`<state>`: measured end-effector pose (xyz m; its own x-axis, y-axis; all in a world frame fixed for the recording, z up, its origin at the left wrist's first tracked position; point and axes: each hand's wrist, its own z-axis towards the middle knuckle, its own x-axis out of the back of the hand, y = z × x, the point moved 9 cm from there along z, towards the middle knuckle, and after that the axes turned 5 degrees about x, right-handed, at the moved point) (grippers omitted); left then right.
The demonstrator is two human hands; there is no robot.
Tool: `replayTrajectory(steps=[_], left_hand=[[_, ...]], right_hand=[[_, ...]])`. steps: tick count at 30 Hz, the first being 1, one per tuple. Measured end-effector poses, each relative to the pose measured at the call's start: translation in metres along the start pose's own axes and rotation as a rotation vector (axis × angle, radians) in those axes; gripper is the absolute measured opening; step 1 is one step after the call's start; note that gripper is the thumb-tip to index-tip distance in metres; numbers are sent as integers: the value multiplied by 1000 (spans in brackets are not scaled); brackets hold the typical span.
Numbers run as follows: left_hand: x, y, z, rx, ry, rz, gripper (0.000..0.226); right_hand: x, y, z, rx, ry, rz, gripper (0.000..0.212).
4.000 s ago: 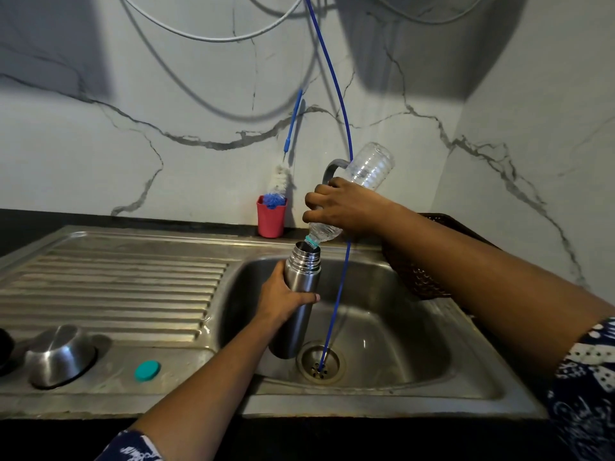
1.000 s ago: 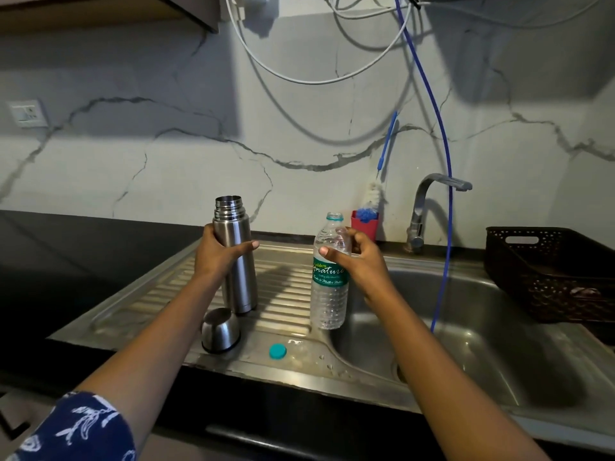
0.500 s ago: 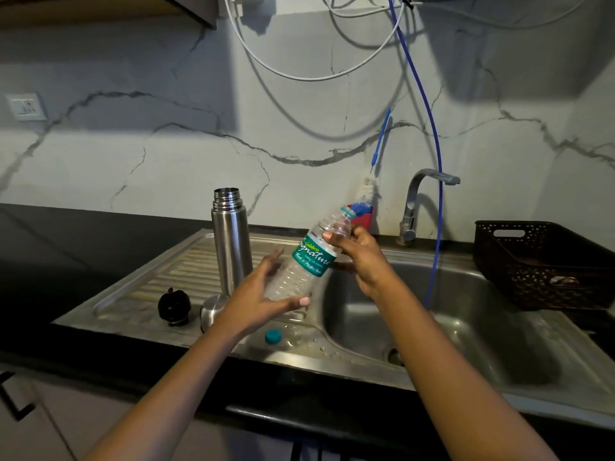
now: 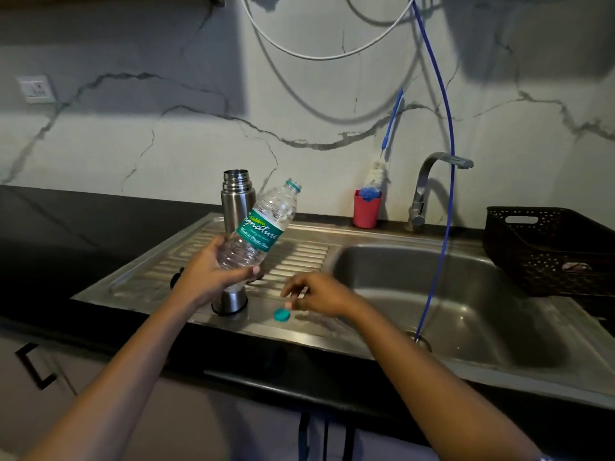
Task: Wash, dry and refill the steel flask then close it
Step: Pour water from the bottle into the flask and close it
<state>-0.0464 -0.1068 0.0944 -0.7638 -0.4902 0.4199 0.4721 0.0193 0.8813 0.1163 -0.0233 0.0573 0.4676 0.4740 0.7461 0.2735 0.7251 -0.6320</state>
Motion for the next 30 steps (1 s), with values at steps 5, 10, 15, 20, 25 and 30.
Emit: replayTrajectory(steps=[5,10,15,20,25,30], left_hand=[[6,-4,-2,2,11,2,102],[6,-6,-7,-20,5,7,96],[5,-3,-9,-49,-22,31,90],[1,-2,-11,-50,-76,55,87],[-7,4,-13,-61,-148,62,91],[-12,12,-14,-56,-178,54,91]], right_hand=[[-38,-16,6,121,-144,-454,34],[-37,-14,10,101,-190,-418,26],[-4,5,5,-64,-41,68,21],[78,1,-5,-55,417,997,19],[119,-30,-2,119,453,933,27],[129,-45,-3,168,362,661,35]])
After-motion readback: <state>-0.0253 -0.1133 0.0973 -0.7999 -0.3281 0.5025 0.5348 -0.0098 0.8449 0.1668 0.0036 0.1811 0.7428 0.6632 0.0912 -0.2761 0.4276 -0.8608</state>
